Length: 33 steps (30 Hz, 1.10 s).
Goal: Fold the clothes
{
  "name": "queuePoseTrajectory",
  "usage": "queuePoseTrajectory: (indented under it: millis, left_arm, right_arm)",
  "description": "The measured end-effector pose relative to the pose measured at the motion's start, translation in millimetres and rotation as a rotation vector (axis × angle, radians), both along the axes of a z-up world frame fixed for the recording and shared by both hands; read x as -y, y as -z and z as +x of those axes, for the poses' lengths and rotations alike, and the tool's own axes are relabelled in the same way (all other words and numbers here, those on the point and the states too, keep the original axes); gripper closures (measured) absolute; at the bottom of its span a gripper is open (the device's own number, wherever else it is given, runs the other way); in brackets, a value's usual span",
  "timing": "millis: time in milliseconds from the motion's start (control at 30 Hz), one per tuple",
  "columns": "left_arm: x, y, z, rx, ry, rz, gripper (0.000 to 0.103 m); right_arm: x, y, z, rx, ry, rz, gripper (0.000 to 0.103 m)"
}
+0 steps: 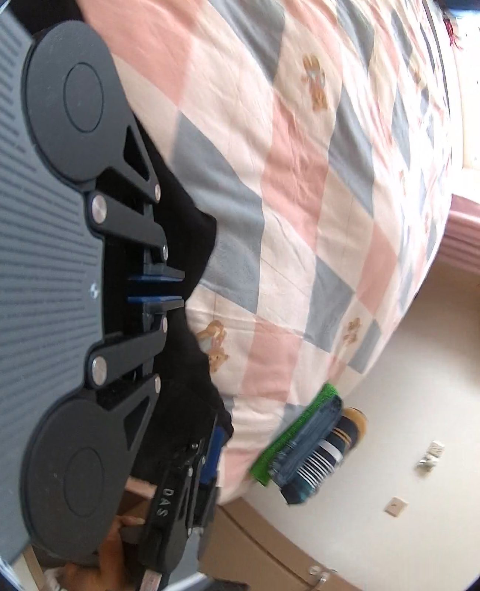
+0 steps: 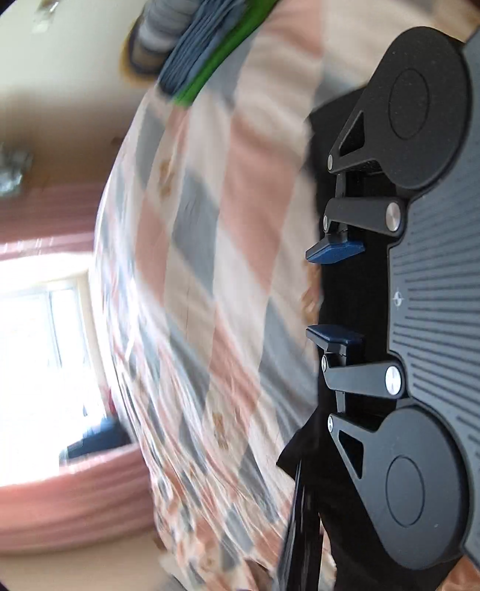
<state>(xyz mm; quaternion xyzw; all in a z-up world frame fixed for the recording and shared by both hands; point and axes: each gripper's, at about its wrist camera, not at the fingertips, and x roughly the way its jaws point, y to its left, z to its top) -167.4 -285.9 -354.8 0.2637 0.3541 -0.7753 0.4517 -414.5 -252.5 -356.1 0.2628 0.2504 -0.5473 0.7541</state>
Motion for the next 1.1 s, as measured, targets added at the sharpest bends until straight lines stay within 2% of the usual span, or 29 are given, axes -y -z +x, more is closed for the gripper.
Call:
queuePoseTrajectory:
  millis: [33,100,167,233,300,367,400,433,500,567,667,700,800,867,900,967,1033,1100]
  left_arm:
    - [8,14,-4,0.039,-0.001,0.016,0.101]
    - [20,41,-3,0.082,-0.006,0.054,0.100]
    - [23,56,12,0.020,-0.040,0.089,0.100]
    - [27,56,26,-0.070,-0.106,0.112,0.100]
    - [26,40,50,-0.150,-0.241,0.079,0.101]
    - [20,28,75,-0.202,-0.348,0.083,0.102]
    - [15,24,84,-0.211,-0.373,0.091,0.102]
    - [7,19,87,-0.199,-0.360,0.095,0.102]
    - [-18,9,78,-0.131,-0.269,0.084,0.102]
    - [-47,7,59,-0.069,-0.156,0.086,0.102]
    - [-93,15,26,0.050,-0.034,0.118,0.100]
    - [-105,17,18,0.076,-0.015,0.128,0.100]
    - [-131,9,2,0.065,0.023,0.119,0.099]
    - [-139,0,-14,0.088,0.084,0.077,0.096]
    - [-142,-4,-23,0.119,0.126,0.040,0.096]
    - [-147,-6,-42,0.195,0.227,-0.032,0.094]
    - [-151,-2,-59,0.285,0.333,-0.089,0.088]
    - [-157,4,-74,0.370,0.430,-0.139,0.085]
  right_arm:
    - [3,12,4,-0.044,-0.008,0.026,0.066]
    - [9,36,12,-0.138,-0.020,0.077,0.079]
    - [6,47,10,-0.167,-0.033,0.072,0.082]
    - [3,45,5,-0.151,-0.017,0.074,0.086]
    - [-2,35,-10,-0.097,0.030,0.068,0.092]
    - [-15,20,-32,-0.034,0.103,0.047,0.090]
    - [-24,13,-44,-0.004,0.137,0.033,0.084]
    - [-32,9,-51,-0.003,0.153,0.020,0.083]
    - [-49,3,-63,-0.012,0.179,-0.004,0.081]
    - [-62,9,-72,-0.053,0.187,0.048,0.078]
    - [-79,15,-96,0.014,0.279,0.138,0.077]
    - [-83,12,-107,0.085,0.330,0.160,0.077]
    - [-95,6,-143,0.353,0.511,0.200,0.069]
    - [-95,10,-158,0.488,0.583,0.216,0.062]
    - [-95,12,-165,0.554,0.616,0.225,0.061]
    - [-88,20,-170,0.633,0.643,0.245,0.060]
    - [-77,32,-173,0.668,0.671,0.300,0.059]
    - [-76,40,-173,0.698,0.700,0.313,0.057]
